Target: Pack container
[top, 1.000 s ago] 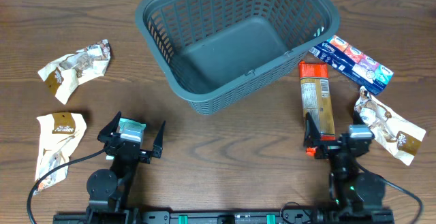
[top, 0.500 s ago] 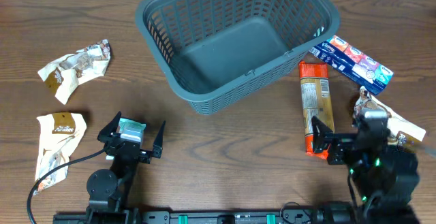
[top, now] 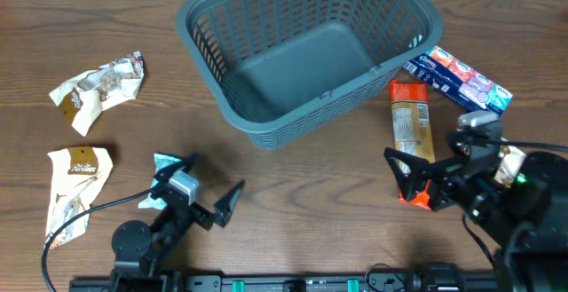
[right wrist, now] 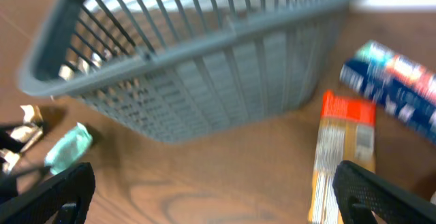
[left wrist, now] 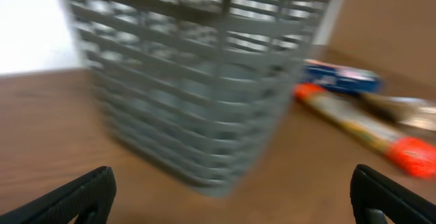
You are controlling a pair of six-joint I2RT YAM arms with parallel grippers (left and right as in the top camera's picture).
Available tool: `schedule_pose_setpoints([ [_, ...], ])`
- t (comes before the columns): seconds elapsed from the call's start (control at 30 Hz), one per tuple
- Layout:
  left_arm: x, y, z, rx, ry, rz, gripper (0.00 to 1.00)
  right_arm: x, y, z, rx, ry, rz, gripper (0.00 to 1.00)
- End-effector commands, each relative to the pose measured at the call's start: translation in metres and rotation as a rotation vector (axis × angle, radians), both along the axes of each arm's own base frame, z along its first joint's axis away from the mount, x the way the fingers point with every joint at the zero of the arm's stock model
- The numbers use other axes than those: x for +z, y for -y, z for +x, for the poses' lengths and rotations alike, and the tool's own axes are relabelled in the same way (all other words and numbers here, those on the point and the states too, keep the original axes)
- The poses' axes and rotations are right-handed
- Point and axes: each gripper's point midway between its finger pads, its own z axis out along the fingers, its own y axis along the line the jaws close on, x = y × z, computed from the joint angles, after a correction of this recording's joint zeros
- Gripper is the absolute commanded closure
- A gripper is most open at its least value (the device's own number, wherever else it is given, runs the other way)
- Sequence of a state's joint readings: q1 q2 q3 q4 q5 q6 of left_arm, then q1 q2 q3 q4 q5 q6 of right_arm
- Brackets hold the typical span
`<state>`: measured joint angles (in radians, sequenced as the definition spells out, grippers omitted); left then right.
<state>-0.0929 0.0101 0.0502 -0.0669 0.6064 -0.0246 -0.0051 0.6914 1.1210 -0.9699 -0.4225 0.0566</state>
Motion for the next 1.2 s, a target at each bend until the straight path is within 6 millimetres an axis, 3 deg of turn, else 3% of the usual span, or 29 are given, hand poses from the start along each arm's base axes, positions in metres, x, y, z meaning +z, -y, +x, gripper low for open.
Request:
schedule_pose_setpoints([
  [0.0, 0.015, 0.028, -0.031, -0.213, -0.094, -0.110, 0.01, 0.038, 0.005, -0.003, -0.020, 0.092, -0.035, 0.01],
  [0.2, 0.082, 0.020, -0.045, -0.168, -0.046, -0.054, 0.01, 0.076, 0.034, 0.001, -0.177, 0.093, -0.121, 0.01],
  [0.33, 0.121, 0.012, -0.049, -0.116, -0.044, -0.015, 0.01, 0.095, 0.033, 0.006, -0.172, 0.049, -0.107, 0.01],
  [0.43, 0.144, 0.018, -0.055, -0.167, -0.016, -0.023, 0.01, 0.106, 0.011, 0.005, -0.037, 0.019, -0.082, 0.01],
  [0.53, 0.145, 0.031, -0.067, -0.275, -0.024, -0.036, 0.01, 0.113, -0.007, 0.001, 0.072, 0.011, -0.034, 0.01],
  [0.8, 0.145, 0.042, -0.081, -0.387, -0.081, -0.090, 0.01, 0.141, -0.028, 0.002, 0.195, 0.125, 0.032, 0.01],
  [0.87, 0.144, 0.042, -0.080, -0.380, -0.141, -0.138, 0.01, 0.141, -0.017, 0.012, 0.097, 0.111, 0.043, 0.01],
  [1.0, 0.148, 0.046, -0.084, -0.400, -0.205, -0.195, 0.01, 0.124, 0.020, 0.037, -0.151, 0.028, 0.008, 0.01],
  [1.17, 0.168, 0.051, -0.091, -0.449, -0.180, -0.187, 0.01, 0.109, 0.032, 0.067, -0.189, -0.044, -0.037, 0.01],
])
